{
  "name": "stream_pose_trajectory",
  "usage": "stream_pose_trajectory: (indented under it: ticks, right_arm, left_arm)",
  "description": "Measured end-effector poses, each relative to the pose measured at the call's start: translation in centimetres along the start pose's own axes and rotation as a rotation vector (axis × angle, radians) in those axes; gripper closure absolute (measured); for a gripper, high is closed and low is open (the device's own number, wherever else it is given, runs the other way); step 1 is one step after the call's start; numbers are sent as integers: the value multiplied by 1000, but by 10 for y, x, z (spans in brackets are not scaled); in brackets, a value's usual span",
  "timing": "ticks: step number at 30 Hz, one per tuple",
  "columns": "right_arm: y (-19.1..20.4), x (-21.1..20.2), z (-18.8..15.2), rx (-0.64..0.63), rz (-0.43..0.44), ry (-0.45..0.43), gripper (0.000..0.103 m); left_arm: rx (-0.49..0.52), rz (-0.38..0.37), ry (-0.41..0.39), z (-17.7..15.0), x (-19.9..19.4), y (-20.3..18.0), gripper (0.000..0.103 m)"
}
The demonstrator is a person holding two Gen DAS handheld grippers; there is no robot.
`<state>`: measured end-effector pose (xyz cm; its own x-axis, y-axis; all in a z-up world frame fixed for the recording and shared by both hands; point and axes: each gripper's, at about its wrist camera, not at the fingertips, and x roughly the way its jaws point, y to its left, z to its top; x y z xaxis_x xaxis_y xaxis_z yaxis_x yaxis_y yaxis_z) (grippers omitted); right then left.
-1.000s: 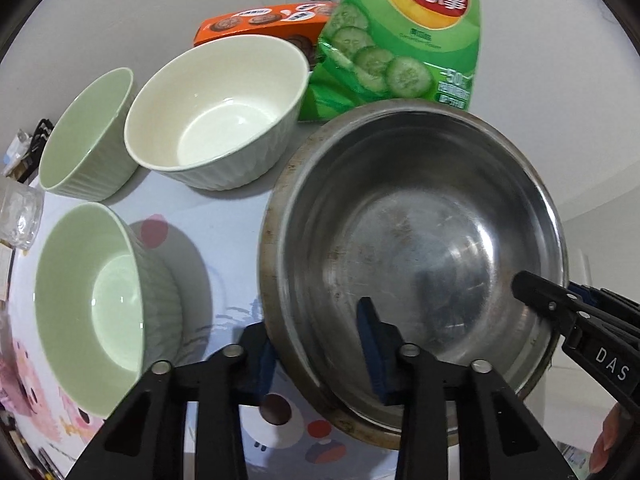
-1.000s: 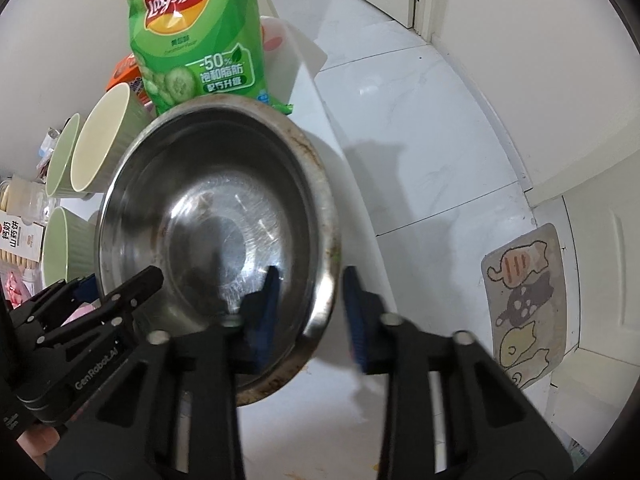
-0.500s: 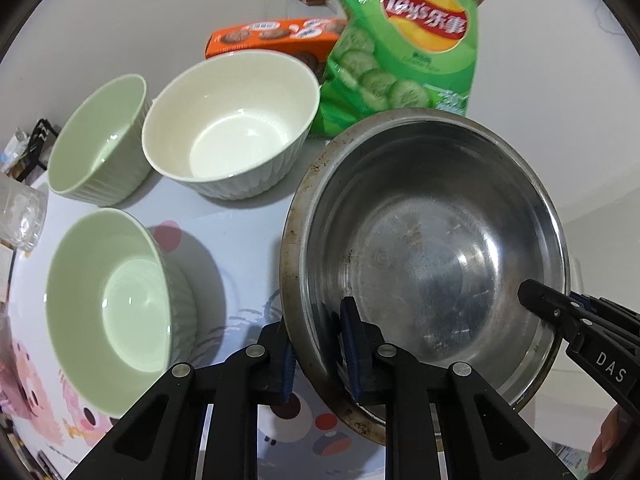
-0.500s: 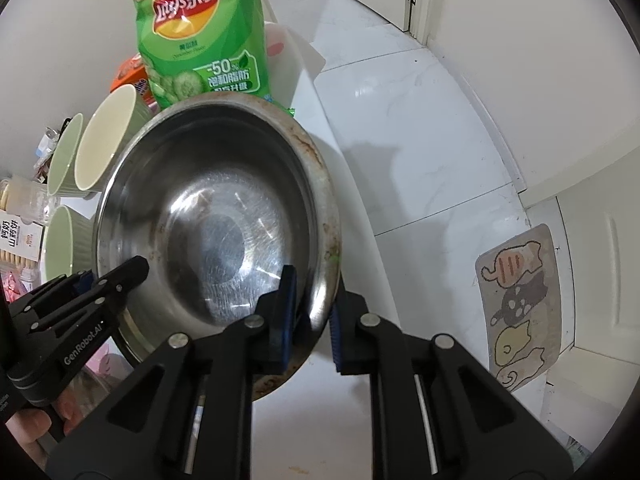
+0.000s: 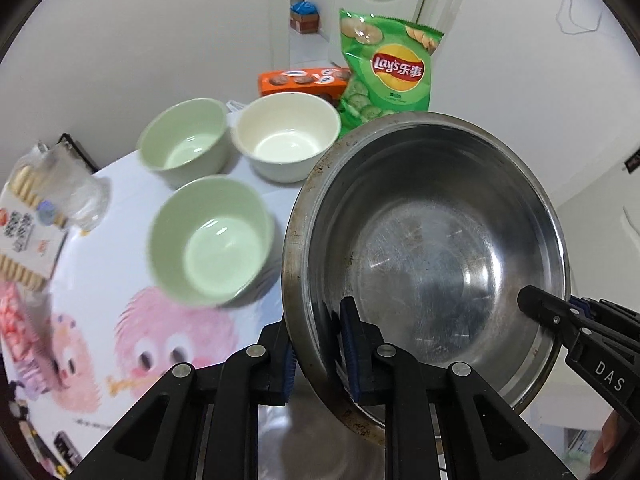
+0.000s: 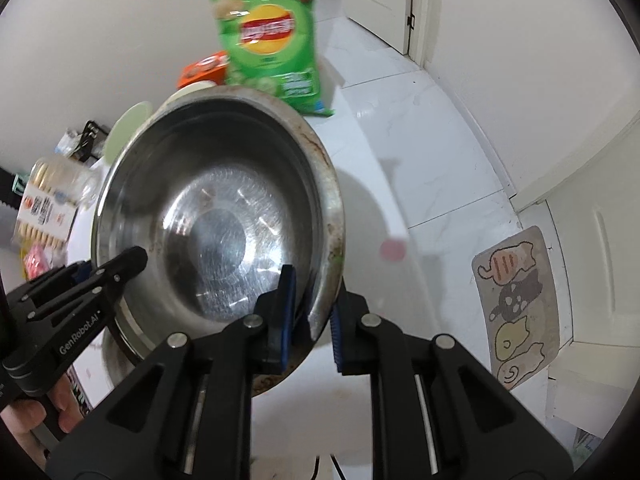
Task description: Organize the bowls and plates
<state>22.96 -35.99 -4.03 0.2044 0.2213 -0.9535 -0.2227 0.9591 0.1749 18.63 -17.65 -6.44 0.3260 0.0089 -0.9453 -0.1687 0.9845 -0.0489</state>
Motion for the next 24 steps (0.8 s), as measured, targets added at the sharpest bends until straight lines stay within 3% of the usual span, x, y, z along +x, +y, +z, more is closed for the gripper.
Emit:
stream_pose_trajectory:
  ticks: [5, 11, 16, 24]
  right_arm:
    - [31, -25, -44, -23, 18, -6, 84]
    - [69, -24, -96, -44, 49, 44, 84]
    - [90, -12, -125, -64, 53, 99, 84]
    - [105, 12, -148, -95, 30, 142, 83]
  left_arm:
    - [17, 20, 9, -41, -34, 19, 83]
    - [48, 58, 44, -90, -48, 41, 83]
    - [-9, 59, 106, -123, -39, 62, 82]
    - [-24, 80, 116, -146, -19, 72, 81]
